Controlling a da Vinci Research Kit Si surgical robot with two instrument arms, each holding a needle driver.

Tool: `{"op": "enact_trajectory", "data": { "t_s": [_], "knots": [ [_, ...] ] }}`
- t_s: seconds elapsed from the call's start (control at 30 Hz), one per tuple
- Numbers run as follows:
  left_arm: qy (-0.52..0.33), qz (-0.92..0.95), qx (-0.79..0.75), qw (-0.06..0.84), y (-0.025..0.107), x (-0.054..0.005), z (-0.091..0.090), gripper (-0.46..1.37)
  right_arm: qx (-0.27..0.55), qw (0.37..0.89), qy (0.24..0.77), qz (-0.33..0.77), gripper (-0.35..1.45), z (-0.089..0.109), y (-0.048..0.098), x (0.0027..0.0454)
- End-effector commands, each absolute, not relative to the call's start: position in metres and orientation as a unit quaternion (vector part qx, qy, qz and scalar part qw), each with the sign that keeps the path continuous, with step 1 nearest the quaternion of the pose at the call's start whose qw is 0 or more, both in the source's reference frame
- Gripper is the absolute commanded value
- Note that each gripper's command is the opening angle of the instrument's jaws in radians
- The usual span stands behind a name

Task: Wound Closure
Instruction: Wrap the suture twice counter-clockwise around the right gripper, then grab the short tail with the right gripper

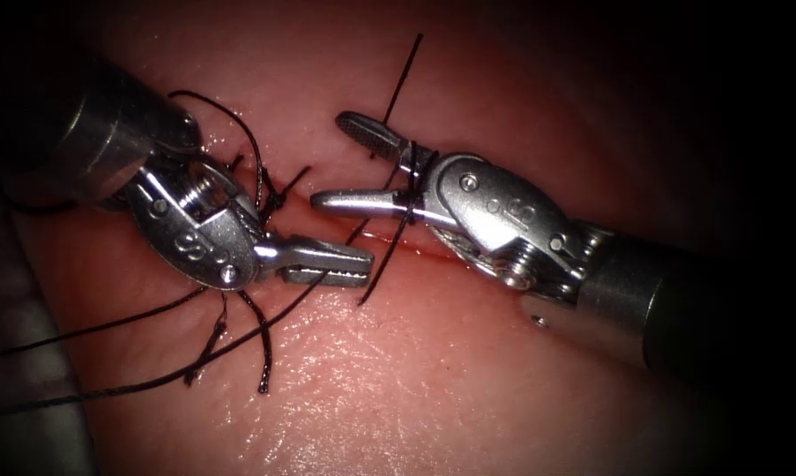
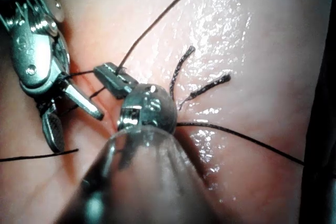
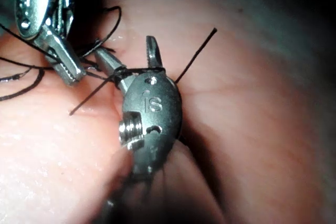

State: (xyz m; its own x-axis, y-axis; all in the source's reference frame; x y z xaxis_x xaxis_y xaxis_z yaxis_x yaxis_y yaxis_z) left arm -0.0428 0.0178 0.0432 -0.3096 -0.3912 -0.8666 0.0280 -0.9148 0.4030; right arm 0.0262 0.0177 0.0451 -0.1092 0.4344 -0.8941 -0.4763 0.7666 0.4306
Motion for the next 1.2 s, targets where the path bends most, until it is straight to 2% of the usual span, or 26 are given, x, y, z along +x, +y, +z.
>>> {"op": "enact_trajectory", "data": {
  "t_s": [0.03, 0.27, 0.33, 0.4, 0.43, 0.67, 0.8, 1.0, 1.13, 1.2],
  "knots": [
    [-0.154, -0.794, 0.572, 0.135, 0.0178, -0.0427, 0.0432, -0.35, -0.016, 0.667, 0.663, 0.339, 1.14, 0.0451, 0.0177, 0.0262],
    [-0.155, -0.797, 0.569, 0.128, 0.0184, -0.0417, 0.0431, -0.35, -0.020, 0.668, 0.663, 0.337, 1.08, 0.0448, 0.0170, 0.0266],
    [-0.155, -0.798, 0.569, 0.127, 0.0185, -0.0417, 0.0431, -0.35, -0.020, 0.667, 0.663, 0.339, 0.96, 0.0447, 0.0168, 0.0267],
    [-0.154, -0.798, 0.569, 0.127, 0.0187, -0.0417, 0.0430, -0.35, -0.020, 0.667, 0.661, 0.342, 0.69, 0.0446, 0.0166, 0.0267],
    [-0.154, -0.798, 0.569, 0.127, 0.0188, -0.0417, 0.0430, -0.35, -0.021, 0.668, 0.661, 0.343, 0.65, 0.0446, 0.0166, 0.0267],
    [-0.153, -0.797, 0.571, 0.124, 0.0197, -0.0418, 0.0430, -0.35, -0.038, 0.668, 0.634, 0.388, 0.62, 0.0445, 0.0160, 0.0267],
    [-0.153, -0.797, 0.570, 0.123, 0.0200, -0.0418, 0.0431, -0.35, -0.046, 0.664, 0.621, 0.413, 0.63, 0.0442, 0.0156, 0.0268],
    [-0.154, -0.797, 0.572, 0.121, 0.0204, -0.0419, 0.0433, -0.35, -0.053, 0.656, 0.603, 0.452, 0.75, 0.0437, 0.0151, 0.0268],
    [-0.155, -0.797, 0.572, 0.119, 0.0209, -0.0424, 0.0432, -0.35, -0.068, 0.653, 0.587, 0.474, 1.02, 0.0438, 0.0149, 0.0267],
    [-0.152, -0.797, 0.573, 0.116, 0.0211, -0.0425, 0.0431, -0.35, -0.069, 0.647, 0.583, 0.487, 1.04, 0.0439, 0.0148, 0.0267]
  ]
}}
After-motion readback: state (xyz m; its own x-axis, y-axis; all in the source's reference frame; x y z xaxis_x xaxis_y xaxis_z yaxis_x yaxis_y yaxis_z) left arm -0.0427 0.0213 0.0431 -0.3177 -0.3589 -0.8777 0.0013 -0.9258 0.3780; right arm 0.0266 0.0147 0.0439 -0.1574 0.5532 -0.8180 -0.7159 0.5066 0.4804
